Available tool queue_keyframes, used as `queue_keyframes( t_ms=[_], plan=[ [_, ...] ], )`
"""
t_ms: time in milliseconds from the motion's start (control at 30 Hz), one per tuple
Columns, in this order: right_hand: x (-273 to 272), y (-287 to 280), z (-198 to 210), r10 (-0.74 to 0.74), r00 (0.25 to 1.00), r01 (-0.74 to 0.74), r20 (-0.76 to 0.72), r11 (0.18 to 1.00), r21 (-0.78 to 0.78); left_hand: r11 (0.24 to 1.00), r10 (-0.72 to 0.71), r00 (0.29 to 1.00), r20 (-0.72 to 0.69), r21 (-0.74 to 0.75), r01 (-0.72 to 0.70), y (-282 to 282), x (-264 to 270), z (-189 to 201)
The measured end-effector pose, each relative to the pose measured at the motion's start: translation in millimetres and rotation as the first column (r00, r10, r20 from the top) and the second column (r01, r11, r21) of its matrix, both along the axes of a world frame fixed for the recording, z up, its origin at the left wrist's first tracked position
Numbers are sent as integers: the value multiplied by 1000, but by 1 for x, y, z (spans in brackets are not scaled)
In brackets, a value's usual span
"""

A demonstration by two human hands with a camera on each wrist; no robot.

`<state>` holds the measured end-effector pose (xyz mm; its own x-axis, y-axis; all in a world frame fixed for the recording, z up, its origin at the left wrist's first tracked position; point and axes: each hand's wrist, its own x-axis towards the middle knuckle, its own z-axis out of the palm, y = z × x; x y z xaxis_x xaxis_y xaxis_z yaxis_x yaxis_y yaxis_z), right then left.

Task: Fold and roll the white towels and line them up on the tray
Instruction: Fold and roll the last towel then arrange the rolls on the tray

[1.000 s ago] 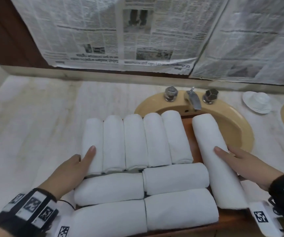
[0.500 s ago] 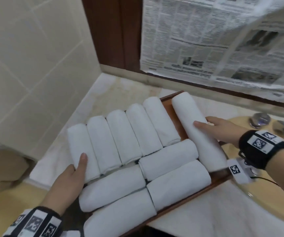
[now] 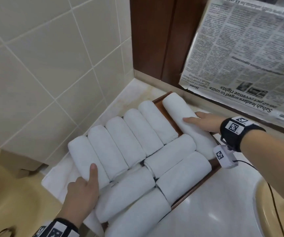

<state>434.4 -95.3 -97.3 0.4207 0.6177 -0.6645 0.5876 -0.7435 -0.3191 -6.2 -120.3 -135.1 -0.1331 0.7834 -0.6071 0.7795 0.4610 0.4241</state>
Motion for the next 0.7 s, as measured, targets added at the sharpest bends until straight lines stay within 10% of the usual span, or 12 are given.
queue_keyframes(
  t_ms=[233,433,567,700],
  plan=[
    [8,22,-8,54,997,-54,-53,999,0,996,-41,999,-20,75,42,2,6,-11],
    [22,-43,16,-215,971,236,-107,935,266,998,60,990,130,-40,-55,22,-12,8],
    [2,-115,2,-600,799,582,-49,749,317,993,111,960,258,-57,-100,50,-29,12],
    [-49,-143,-28,-778,543,839,-315,513,179,974,216,888,407,-154,-167,75,-31,15]
  ],
)
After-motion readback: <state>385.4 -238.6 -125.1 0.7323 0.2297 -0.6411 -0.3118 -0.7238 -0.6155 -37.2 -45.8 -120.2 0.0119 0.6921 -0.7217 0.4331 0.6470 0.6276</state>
